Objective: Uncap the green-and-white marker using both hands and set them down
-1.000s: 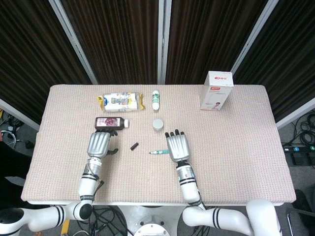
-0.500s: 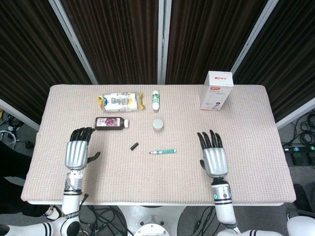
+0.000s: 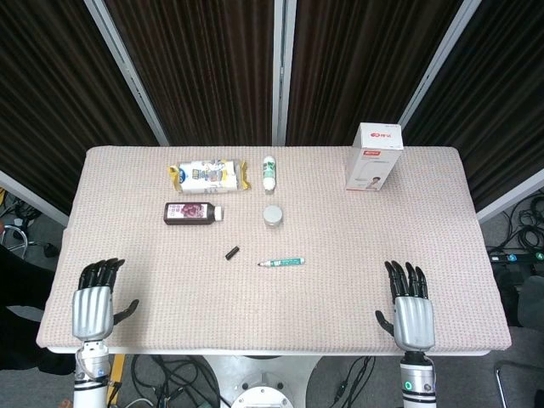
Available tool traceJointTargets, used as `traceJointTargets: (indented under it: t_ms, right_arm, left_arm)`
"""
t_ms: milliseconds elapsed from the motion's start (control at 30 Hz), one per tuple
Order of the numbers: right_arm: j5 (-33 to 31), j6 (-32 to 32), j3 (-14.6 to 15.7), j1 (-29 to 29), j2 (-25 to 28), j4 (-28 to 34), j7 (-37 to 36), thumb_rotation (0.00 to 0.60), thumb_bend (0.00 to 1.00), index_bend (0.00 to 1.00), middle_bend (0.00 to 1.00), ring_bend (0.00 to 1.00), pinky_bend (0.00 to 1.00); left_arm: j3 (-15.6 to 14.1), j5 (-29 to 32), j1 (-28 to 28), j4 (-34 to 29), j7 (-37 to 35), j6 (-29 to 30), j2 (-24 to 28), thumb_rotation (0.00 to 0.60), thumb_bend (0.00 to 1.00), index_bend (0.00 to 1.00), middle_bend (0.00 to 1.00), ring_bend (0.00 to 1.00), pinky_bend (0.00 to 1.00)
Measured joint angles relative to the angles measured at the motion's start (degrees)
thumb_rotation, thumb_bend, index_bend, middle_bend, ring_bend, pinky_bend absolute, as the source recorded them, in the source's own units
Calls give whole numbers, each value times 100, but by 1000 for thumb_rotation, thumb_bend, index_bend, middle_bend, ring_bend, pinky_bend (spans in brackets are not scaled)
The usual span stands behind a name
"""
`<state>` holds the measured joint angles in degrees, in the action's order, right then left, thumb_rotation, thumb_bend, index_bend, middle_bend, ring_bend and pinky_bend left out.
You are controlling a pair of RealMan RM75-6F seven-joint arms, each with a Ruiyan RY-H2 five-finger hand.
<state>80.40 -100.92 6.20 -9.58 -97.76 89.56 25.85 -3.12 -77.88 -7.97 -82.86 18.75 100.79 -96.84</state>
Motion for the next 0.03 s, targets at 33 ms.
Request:
traceJointTargets:
  t_ms: [33]
  right_arm:
    - [20,9,5,44,-11,-51,-24,600,15,74,96,0,33]
  left_arm:
    - [-47,-35,99,14,-36,38,18,600,96,205,190,152,158]
